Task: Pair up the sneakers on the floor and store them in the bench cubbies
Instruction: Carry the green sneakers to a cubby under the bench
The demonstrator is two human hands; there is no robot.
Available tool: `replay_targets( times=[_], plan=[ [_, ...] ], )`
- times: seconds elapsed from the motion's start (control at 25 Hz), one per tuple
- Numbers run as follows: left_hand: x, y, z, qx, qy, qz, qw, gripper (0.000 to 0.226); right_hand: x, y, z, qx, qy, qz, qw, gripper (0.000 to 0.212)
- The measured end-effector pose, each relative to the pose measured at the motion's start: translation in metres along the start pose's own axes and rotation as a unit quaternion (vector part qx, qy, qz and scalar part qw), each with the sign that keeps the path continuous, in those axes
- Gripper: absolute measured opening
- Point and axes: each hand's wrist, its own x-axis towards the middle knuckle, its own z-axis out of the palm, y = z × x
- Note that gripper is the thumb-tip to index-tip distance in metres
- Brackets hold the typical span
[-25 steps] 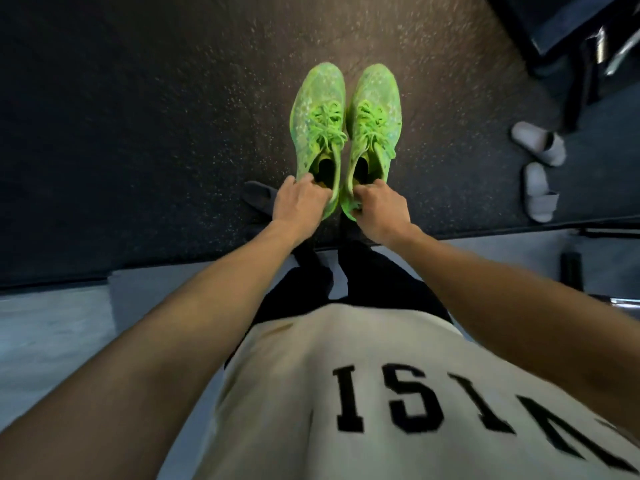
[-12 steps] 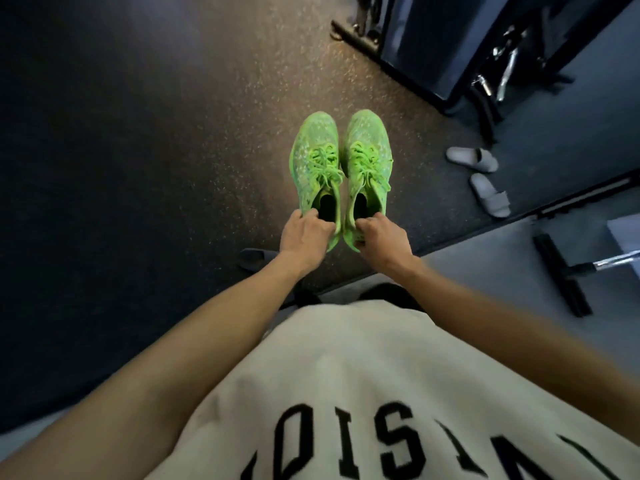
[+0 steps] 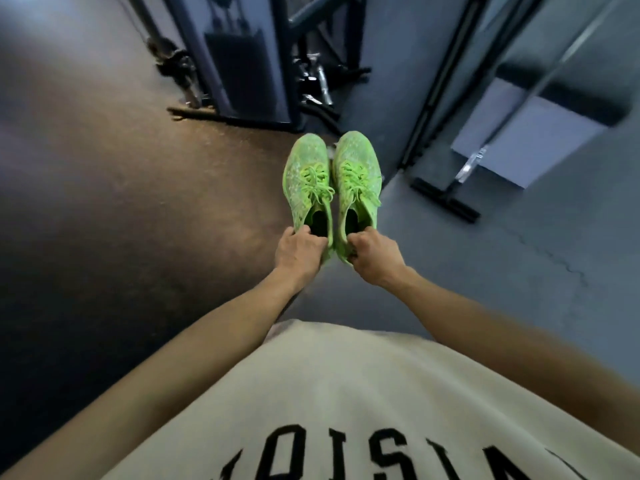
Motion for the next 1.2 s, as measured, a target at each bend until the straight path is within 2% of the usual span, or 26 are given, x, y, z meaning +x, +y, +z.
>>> replay_targets(
  times=[0.28,0.52,0.6,0.8,0.88,1.0,1.12,1.2],
  plan=[
    [0.051,0.185,-0.021,0.057,0.024,0.187,0.98,0.024,-0.106,0.156,-0.038,0.023,0.049,0.165,0.985,0.01],
    [0.118,0.307,-0.029,0.098,0.036,0.319,0.942,0.023,-0.145,0.263,-0.049,0.089,0.103,0.291,0.947,0.006],
    [0.147,0.345,-0.029,0.107,0.032,0.358,0.927,0.022,-0.146,0.302,-0.054,0.104,0.117,0.327,0.932,0.013],
    [0.225,0.436,-0.046,0.102,0.009,0.426,0.899,0.024,-0.14,0.395,-0.085,0.132,0.132,0.396,0.899,0.015],
    [0.257,0.476,-0.058,0.107,0.023,0.459,0.882,0.021,-0.134,0.433,-0.105,0.158,0.139,0.416,0.885,0.016],
    [0.307,0.536,-0.073,0.119,-0.004,0.489,0.864,0.016,-0.13,0.496,-0.13,0.169,0.152,0.45,0.863,0.019],
    [0.351,0.6,-0.08,0.134,0.024,0.515,0.846,0.015,-0.125,0.563,-0.15,0.167,0.145,0.468,0.856,0.017],
    [0.385,0.652,-0.085,0.138,0.011,0.518,0.844,0.016,-0.125,0.621,-0.164,0.172,0.152,0.471,0.852,0.025]
  ],
)
